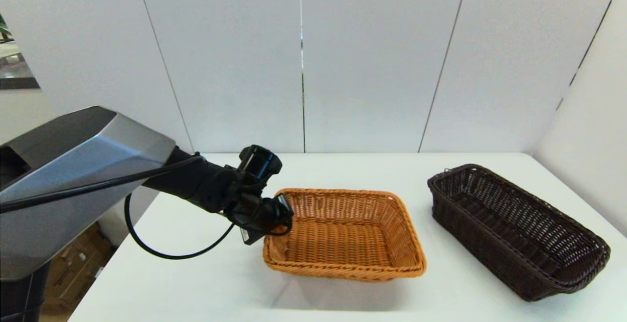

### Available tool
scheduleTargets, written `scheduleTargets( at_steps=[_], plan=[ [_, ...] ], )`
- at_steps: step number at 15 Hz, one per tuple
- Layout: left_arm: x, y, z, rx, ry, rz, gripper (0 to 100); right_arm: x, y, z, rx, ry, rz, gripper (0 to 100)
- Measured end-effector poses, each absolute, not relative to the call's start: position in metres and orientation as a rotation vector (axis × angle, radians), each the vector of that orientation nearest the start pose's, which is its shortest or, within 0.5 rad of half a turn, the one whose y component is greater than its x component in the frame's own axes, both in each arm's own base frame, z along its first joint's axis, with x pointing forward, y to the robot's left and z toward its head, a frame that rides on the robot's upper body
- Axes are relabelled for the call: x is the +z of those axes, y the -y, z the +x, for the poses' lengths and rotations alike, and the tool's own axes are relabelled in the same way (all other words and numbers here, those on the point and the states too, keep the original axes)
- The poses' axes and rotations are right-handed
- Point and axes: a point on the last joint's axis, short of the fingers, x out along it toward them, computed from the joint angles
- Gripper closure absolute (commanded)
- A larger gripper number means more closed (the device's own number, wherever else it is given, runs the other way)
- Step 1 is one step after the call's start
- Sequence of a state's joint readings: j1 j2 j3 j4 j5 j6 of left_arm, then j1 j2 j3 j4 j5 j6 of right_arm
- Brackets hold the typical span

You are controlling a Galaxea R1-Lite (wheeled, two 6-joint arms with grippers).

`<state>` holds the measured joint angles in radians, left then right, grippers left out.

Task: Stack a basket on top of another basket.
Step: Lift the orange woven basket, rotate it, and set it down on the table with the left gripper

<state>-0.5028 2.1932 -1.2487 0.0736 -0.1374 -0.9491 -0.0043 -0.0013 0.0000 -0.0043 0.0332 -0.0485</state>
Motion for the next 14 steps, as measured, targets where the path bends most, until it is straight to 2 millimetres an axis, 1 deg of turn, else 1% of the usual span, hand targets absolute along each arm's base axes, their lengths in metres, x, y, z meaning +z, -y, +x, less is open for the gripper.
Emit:
scheduleTargets(
  at_steps=[10, 11, 14],
  plan=[
    [0.0535, 0.1910, 0.3430, -0.039, -1.202, -0.643, 100, 0.0758, -0.0008, -0.0229, 0.029, 0.006, -0.048, 0],
    [0.0535, 0.1912, 0.3430, -0.039, -1.202, -0.643, 0, 0.0759, -0.0008, -0.0229, 0.029, 0.006, -0.048, 0],
    [0.0528, 0.1910, 0.3424, -0.035, -1.200, -0.637, 0, 0.0758, -0.0008, -0.0229, 0.029, 0.006, -0.049, 0]
  ],
)
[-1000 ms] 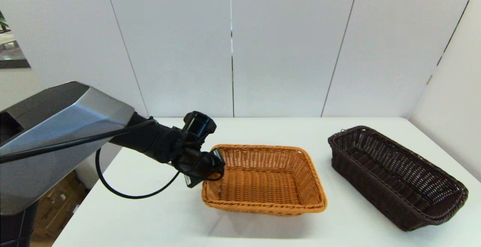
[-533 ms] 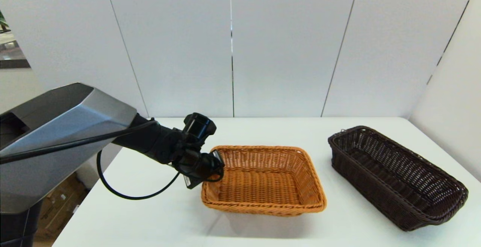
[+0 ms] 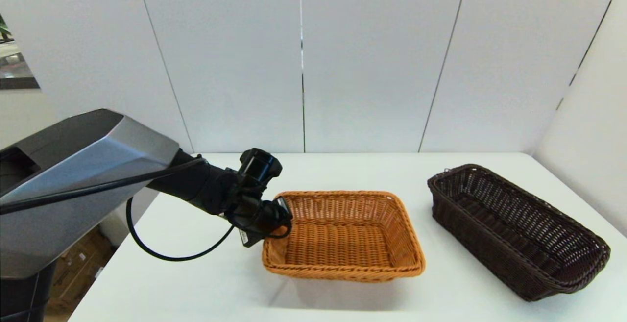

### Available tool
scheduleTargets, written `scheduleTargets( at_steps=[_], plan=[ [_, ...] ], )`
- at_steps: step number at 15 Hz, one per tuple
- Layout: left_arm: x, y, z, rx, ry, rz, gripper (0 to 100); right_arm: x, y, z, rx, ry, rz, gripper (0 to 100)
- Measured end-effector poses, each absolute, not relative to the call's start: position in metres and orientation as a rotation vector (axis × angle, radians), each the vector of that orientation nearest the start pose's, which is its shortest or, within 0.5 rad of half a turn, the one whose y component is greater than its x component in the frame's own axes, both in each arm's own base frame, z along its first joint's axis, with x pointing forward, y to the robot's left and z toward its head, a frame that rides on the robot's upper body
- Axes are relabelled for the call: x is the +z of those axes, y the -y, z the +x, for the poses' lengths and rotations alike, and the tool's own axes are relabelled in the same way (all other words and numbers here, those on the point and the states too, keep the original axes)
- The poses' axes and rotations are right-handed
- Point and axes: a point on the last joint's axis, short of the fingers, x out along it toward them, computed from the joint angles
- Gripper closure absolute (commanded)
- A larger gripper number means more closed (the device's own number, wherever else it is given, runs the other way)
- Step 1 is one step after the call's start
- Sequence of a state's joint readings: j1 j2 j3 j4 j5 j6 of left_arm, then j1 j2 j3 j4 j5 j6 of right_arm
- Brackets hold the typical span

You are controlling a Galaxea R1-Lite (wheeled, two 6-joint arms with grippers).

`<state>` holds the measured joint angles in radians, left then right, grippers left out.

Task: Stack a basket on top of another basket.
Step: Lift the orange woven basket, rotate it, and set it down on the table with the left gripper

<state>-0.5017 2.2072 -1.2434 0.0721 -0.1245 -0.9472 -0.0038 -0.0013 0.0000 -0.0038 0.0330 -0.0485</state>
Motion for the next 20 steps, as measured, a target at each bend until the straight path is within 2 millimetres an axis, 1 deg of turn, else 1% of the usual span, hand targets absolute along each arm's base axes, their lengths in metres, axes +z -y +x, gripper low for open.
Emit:
scheduleTargets(
  at_steps=[6, 8, 10, 13, 15, 17, 20],
  plan=[
    [0.056, 0.191, 0.343, -0.021, -1.180, -0.636, 0, 0.076, -0.001, -0.023, 0.029, 0.006, -0.049, 0],
    [0.061, 0.191, 0.343, -0.030, -1.167, -0.638, 0, 0.076, -0.001, -0.023, 0.029, 0.006, -0.049, 0],
    [0.071, 0.190, 0.342, -0.050, -1.144, -0.640, 0, 0.076, -0.001, -0.023, 0.029, 0.006, -0.048, 0],
    [0.100, 0.187, 0.341, -0.105, -1.070, -0.646, 0, 0.076, -0.001, -0.023, 0.029, 0.006, -0.048, 0],
    [0.124, 0.179, 0.339, -0.145, -1.007, -0.640, 0, 0.076, -0.001, -0.023, 0.029, 0.006, -0.048, 0],
    [0.149, 0.171, 0.333, -0.170, -0.947, -0.647, 0, 0.076, -0.001, -0.023, 0.029, 0.006, -0.049, 0],
    [0.178, 0.156, 0.320, -0.160, -0.883, -0.646, 0, 0.076, -0.001, -0.023, 0.029, 0.006, -0.049, 0]
  ],
)
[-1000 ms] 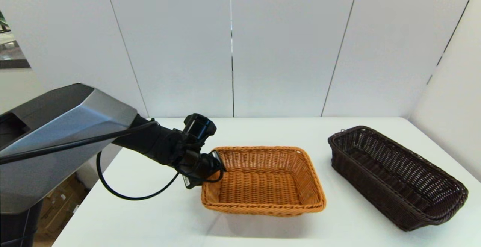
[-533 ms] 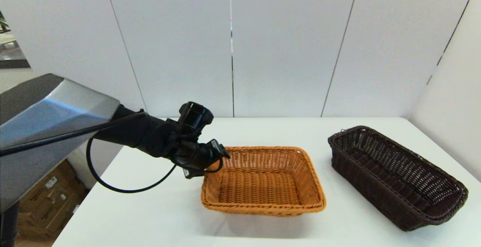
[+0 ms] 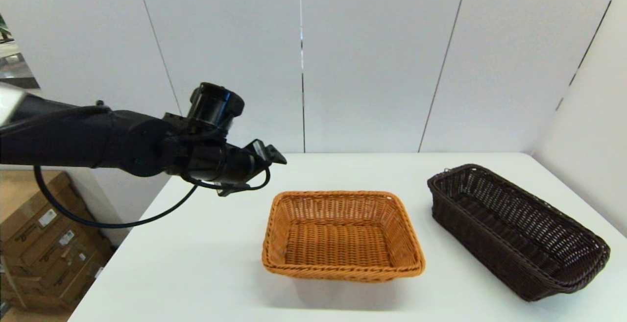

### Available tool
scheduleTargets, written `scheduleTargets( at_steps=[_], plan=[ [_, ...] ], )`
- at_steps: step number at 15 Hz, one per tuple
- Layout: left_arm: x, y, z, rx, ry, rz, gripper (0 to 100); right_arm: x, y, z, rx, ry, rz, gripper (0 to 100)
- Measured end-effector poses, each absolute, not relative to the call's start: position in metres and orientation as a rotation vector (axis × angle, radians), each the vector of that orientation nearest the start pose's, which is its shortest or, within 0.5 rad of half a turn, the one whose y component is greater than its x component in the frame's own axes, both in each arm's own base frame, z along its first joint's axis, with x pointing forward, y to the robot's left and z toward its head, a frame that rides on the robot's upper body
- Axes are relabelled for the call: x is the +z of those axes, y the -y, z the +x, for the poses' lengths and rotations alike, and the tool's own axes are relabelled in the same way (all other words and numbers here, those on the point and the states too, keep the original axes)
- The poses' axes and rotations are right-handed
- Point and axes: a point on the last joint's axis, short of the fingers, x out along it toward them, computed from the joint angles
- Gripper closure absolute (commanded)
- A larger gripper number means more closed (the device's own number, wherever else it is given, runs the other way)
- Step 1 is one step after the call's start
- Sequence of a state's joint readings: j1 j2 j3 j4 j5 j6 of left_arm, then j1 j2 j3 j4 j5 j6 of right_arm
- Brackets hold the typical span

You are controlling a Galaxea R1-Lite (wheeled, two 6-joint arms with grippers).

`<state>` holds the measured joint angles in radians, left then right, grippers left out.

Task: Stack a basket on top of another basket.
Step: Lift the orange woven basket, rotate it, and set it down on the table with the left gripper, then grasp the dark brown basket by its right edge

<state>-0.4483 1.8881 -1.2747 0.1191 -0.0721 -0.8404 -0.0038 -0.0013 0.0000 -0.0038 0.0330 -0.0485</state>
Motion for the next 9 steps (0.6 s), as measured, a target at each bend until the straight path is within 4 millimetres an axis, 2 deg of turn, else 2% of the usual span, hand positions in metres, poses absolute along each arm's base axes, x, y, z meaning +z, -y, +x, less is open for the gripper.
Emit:
scheduleTargets(
  at_steps=[5, 7, 9],
  plan=[
    [0.236, 0.127, 0.277, -0.200, -0.724, -0.651, 0, 0.076, -0.001, -0.023, 0.029, 0.006, -0.049, 0],
    [0.260, 0.114, 0.250, -0.246, -0.644, -0.631, 0, 0.076, -0.001, -0.023, 0.029, 0.006, -0.048, 0],
    [0.274, 0.102, 0.217, -0.289, -0.575, -0.581, 0, 0.076, -0.001, -0.023, 0.029, 0.006, -0.048, 0]
  ],
)
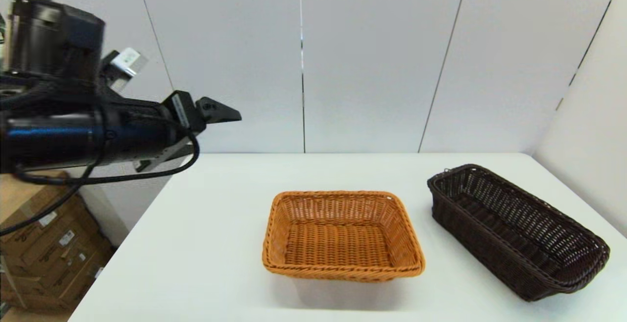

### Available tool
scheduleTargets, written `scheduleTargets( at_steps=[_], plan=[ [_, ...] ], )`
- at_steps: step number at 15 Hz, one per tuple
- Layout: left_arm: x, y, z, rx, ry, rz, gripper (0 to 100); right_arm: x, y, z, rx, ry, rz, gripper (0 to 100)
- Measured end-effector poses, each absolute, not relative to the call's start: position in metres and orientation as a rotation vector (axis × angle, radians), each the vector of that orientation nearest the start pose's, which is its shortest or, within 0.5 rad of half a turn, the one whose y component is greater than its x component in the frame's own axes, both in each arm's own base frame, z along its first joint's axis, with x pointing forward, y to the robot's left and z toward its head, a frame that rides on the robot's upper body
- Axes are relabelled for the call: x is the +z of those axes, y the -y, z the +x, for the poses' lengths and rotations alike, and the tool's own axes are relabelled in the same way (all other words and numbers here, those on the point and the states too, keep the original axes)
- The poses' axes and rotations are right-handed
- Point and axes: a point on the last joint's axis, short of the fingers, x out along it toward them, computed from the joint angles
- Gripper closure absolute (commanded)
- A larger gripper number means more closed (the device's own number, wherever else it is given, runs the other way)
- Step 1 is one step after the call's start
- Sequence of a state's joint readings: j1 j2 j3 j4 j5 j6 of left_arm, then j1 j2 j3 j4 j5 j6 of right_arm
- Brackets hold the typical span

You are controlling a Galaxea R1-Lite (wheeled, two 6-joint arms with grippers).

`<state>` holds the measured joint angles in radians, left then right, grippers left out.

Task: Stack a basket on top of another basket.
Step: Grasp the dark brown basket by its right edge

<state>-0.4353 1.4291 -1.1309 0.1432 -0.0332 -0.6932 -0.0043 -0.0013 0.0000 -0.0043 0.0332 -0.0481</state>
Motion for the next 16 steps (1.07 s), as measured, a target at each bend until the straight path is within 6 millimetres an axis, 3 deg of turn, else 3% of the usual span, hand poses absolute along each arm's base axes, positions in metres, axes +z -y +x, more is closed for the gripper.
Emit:
scheduleTargets(
  at_steps=[6, 12, 16],
  plan=[
    [0.251, 0.061, 0.131, -0.245, -0.491, -0.431, 0, 0.076, -0.001, -0.023, 0.029, 0.006, -0.049, 0],
    [0.219, 0.014, 0.078, -0.092, -0.430, -0.417, 0, 0.076, -0.001, -0.023, 0.029, 0.006, -0.049, 0],
    [0.191, 0.003, 0.029, -0.066, -0.321, -0.403, 0, 0.076, -0.001, -0.023, 0.029, 0.006, -0.048, 0]
  ],
)
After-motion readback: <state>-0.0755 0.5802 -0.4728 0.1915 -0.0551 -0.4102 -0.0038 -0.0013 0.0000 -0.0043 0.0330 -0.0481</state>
